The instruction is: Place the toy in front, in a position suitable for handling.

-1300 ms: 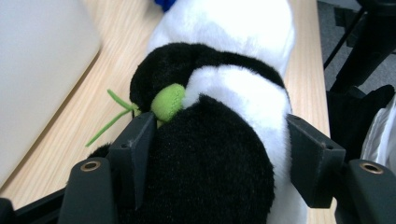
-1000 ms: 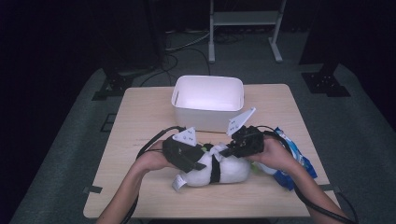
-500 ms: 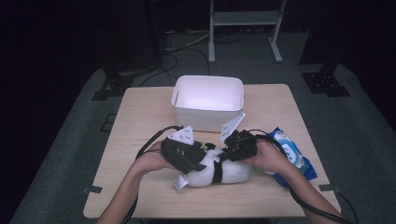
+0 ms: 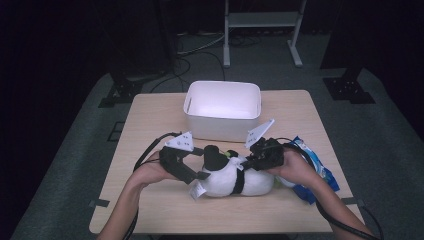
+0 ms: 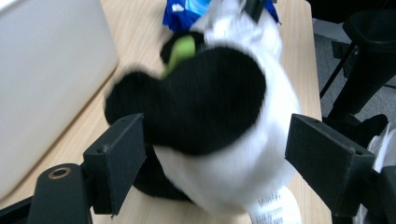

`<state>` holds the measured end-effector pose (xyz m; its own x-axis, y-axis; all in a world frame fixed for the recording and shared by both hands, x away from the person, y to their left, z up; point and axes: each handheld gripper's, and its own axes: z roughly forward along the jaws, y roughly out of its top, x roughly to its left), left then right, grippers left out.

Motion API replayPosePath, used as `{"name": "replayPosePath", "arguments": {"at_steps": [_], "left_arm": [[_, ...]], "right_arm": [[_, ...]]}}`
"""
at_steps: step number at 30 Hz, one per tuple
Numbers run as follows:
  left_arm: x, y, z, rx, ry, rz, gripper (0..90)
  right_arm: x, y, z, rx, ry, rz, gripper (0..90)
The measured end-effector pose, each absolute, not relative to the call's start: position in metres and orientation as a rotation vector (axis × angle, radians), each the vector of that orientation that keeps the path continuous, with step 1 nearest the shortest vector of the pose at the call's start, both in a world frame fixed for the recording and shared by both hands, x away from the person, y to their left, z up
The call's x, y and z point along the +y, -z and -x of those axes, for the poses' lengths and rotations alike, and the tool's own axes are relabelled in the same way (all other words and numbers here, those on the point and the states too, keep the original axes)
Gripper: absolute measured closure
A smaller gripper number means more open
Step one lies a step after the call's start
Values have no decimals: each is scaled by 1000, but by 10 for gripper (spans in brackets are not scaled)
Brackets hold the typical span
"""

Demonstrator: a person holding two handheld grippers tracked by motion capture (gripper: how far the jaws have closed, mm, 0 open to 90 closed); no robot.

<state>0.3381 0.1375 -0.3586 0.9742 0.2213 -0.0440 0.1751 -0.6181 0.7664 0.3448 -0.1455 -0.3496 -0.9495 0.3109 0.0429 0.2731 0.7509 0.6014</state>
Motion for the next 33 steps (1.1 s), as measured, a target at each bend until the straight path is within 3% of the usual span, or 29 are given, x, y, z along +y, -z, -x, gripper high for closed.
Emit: {"name": "replayPosePath", "arguments": {"at_steps": [11, 13, 14, 17, 26, 33], "left_arm": [[128, 395, -343, 312, 97, -2211, 108], [128, 395, -343, 288, 120, -2203, 134], [127, 395, -342, 272, 125, -2195, 238], [128, 394, -342, 263, 109, -2191, 310], [129, 389, -343, 239, 91, -2217, 325], [134, 394, -345, 256, 90, -2248, 355]], "right_arm": [[-153, 350, -344, 2889, -982, -493, 825], [-153, 350, -344, 2890, -980, -494, 825], [-151, 350, -344, 2883, -987, -500, 824], [-149, 349, -344, 2882, -994, -491, 824], [-118, 323, -344, 2888, -1025, -328, 823], [-93, 322, -348, 2900, -1024, -271, 818]]}}
